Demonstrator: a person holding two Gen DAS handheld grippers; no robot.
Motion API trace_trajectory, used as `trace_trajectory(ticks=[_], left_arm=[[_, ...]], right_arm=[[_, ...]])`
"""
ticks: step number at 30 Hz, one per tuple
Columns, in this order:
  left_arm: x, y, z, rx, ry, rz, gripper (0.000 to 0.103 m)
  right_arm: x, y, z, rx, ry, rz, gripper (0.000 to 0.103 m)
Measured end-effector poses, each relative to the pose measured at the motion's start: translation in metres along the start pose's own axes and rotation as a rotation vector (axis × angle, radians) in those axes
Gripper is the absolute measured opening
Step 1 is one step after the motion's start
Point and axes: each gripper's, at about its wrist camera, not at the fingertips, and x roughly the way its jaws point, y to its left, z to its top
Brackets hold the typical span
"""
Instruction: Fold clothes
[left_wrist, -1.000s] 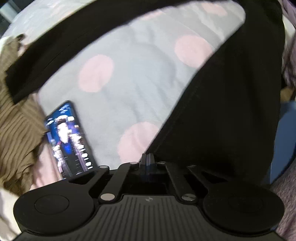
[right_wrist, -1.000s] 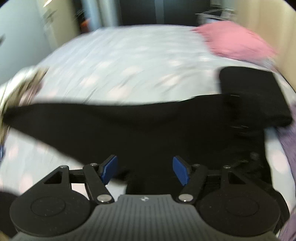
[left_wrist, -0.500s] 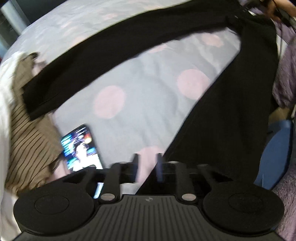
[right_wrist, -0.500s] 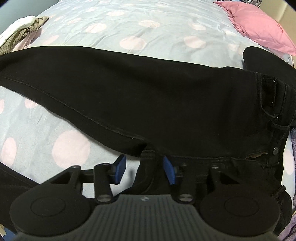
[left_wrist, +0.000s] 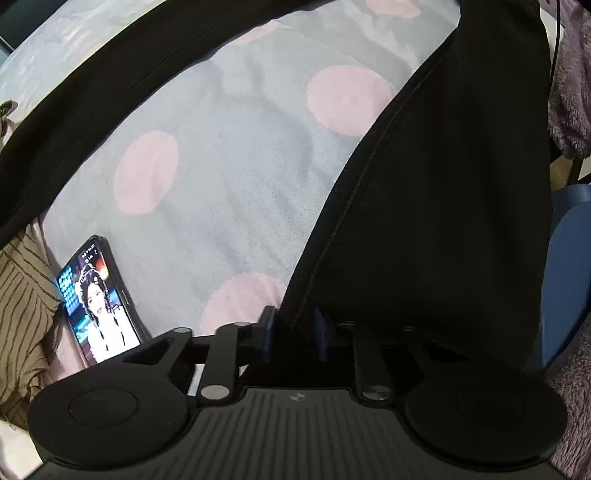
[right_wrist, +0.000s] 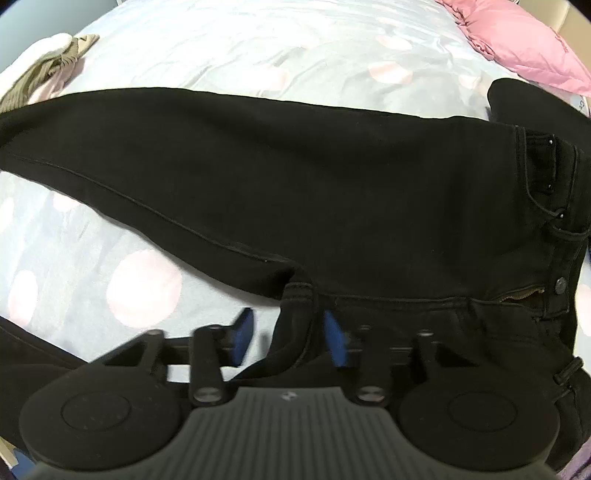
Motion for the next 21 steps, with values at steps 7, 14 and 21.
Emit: trace_trajectory(ticks=[7,14,21], left_arm=[[-0.022,0.010,0.001,-0.059,-0.001,0.012,0.004],[-0.089,0.051,0.010,-0.140,-0.075,0.079,0.004],[-0.076,0.105,0.039,-0.213,-0.021,0.158,0.014]], right_arm=[[0.002,-0.011,0.002,-0.005,-0.013,-0.027,0.011],[-0.021,-0.015,-0.001,0.074,-0.097,-0.010,0.007],[-0.025,-0.015,0.008,0.117,-0.153,0.021,0.016]])
